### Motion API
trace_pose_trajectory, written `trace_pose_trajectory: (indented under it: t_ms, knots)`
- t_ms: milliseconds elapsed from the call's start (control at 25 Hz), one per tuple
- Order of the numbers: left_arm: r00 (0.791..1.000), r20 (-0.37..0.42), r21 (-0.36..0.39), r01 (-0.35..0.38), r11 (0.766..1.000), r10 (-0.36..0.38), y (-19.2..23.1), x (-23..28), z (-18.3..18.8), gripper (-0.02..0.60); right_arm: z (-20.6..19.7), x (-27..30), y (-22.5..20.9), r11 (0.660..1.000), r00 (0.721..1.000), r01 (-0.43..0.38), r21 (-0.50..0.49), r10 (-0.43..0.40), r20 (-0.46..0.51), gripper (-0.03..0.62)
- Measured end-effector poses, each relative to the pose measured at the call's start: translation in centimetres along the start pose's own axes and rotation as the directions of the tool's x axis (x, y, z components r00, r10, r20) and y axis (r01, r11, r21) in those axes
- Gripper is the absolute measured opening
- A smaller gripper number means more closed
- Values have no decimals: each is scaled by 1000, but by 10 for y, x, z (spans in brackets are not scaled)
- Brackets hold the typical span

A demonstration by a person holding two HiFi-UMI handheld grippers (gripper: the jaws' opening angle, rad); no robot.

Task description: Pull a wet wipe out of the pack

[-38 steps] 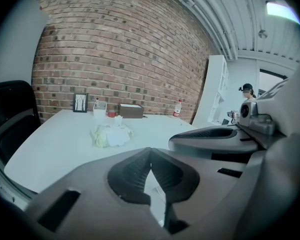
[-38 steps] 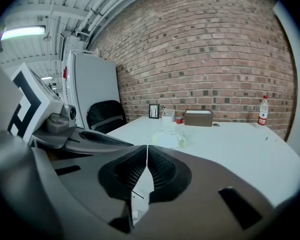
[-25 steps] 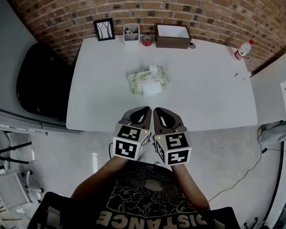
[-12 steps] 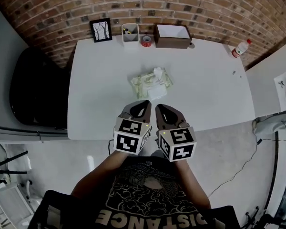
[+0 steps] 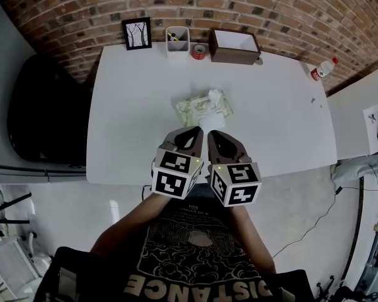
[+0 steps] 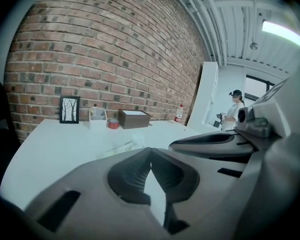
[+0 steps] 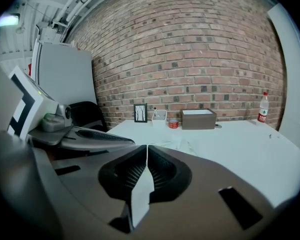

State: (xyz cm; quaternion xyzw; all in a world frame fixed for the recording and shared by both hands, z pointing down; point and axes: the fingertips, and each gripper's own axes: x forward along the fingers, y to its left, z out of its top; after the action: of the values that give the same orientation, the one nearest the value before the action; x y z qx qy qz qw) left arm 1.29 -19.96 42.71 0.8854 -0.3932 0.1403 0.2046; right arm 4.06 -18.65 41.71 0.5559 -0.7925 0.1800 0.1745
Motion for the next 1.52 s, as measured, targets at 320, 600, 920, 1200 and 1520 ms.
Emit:
trace_pose_trajectory:
  t_ms: [320, 600, 920, 1200, 1520]
  knots:
    - [1000, -15, 5, -11, 1000, 11, 14, 26, 2, 12, 5, 26, -18, 1000, 1000, 11, 16, -11, 6, 20]
    - [999, -35, -20, -22, 1000, 21, 24, 45, -1, 12, 2, 48, -29, 999, 1000, 1, 32, -1, -21, 20]
    - [997, -71, -46, -34, 998, 31, 32, 64, -11, 13, -6, 72, -42, 999, 998, 4, 35, -2, -66, 21]
    - [995, -94, -47, -40, 998, 35, 38, 76, -16, 13, -12, 91, -52, 999, 995, 14, 43, -9, -97, 21]
    - [993, -109, -58, -43, 997, 36, 48, 88, -15, 14, -18, 102, -61, 998, 991, 20, 65, -12, -130, 21]
